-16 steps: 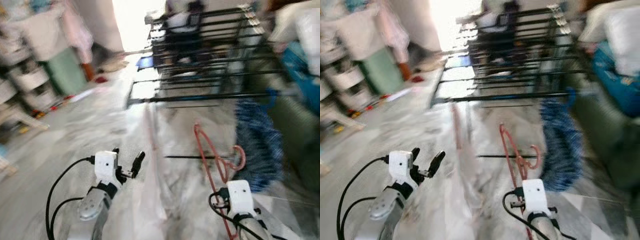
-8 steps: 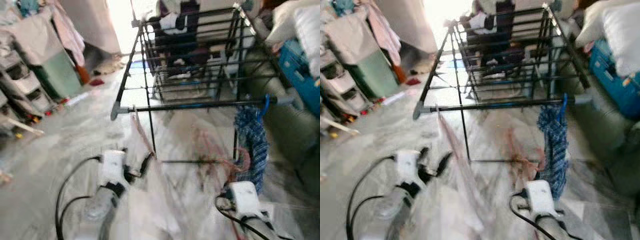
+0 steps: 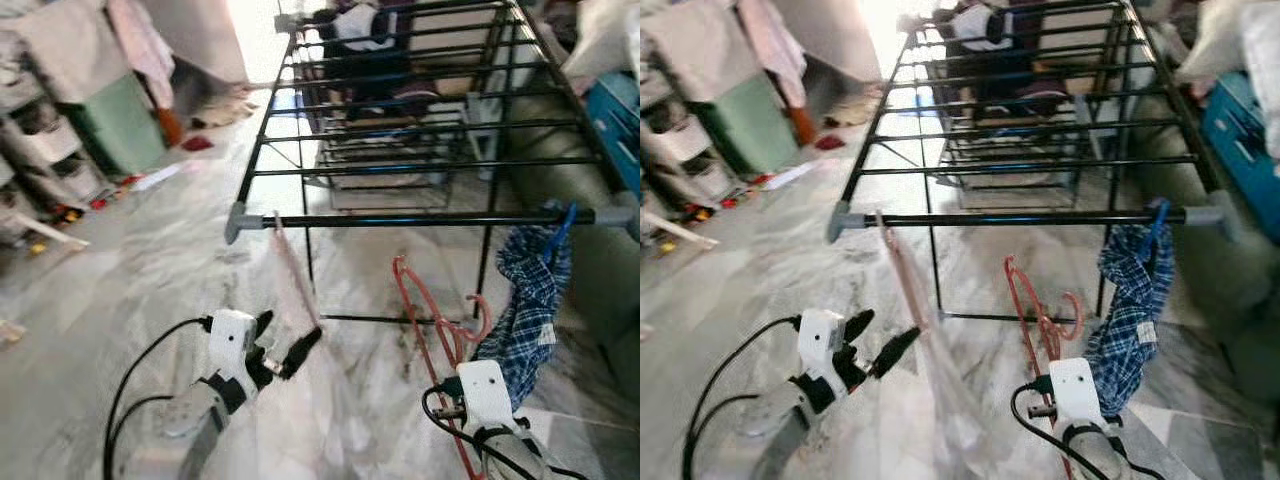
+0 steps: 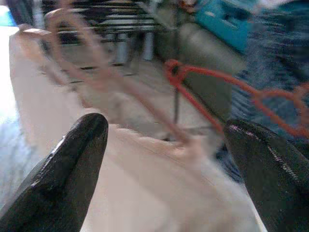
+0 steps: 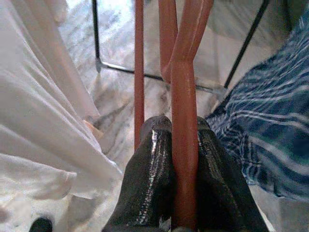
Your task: Hang hanger
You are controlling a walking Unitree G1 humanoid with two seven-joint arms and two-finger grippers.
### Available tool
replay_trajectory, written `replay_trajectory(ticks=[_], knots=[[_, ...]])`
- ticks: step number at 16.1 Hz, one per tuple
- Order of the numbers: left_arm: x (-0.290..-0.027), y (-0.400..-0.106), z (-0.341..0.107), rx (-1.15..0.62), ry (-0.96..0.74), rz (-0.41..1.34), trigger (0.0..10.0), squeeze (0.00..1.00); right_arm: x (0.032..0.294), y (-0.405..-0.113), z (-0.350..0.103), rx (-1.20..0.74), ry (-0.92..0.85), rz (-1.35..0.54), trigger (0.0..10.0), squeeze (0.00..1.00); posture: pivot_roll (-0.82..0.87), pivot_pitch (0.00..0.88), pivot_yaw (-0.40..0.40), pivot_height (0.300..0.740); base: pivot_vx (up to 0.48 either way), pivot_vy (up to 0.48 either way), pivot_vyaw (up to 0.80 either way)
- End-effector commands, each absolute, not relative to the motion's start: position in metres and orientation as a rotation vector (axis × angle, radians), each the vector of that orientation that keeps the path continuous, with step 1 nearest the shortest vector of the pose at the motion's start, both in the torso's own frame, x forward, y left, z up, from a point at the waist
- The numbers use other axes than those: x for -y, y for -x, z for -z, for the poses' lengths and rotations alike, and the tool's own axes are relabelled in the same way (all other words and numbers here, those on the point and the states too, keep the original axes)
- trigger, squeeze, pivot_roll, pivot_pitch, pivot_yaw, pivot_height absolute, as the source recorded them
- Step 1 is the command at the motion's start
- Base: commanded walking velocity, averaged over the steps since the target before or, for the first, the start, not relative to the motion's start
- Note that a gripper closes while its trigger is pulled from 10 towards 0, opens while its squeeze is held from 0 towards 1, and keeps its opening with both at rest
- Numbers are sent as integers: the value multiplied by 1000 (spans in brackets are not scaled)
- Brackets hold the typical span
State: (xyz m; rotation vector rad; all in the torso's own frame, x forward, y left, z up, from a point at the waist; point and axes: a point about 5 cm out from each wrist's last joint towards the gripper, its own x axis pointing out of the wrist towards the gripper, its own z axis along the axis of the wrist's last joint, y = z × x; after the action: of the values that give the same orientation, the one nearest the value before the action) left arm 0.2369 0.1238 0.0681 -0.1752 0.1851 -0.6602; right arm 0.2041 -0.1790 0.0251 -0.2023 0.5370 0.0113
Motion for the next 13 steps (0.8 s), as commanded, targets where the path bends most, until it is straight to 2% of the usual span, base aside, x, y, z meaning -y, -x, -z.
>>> replay_trajectory(ticks=[1, 2, 6, 13], knots=[[-118, -229, -72, -221, 214, 772, 10000, 0, 174, -210, -33, -494, 198, -21, 10000, 0, -171, 13, 125, 740, 0, 0, 0], [-116, -223, -73, -235, 218, 853, 10000, 0, 173, -213, -35, -483, 210, -28, 10000, 0, -171, 13, 125, 740, 0, 0, 0], [-123, -216, -69, -294, 241, 927, 10000, 0, 175, -221, -37, -464, 228, -33, 10000, 0, -160, 4, 119, 740, 0, 0, 0], [-137, -228, -62, -287, 182, 874, 10000, 0, 192, -277, -66, -408, 289, -36, 10000, 0, -158, 0, 117, 740, 0, 0, 0]])
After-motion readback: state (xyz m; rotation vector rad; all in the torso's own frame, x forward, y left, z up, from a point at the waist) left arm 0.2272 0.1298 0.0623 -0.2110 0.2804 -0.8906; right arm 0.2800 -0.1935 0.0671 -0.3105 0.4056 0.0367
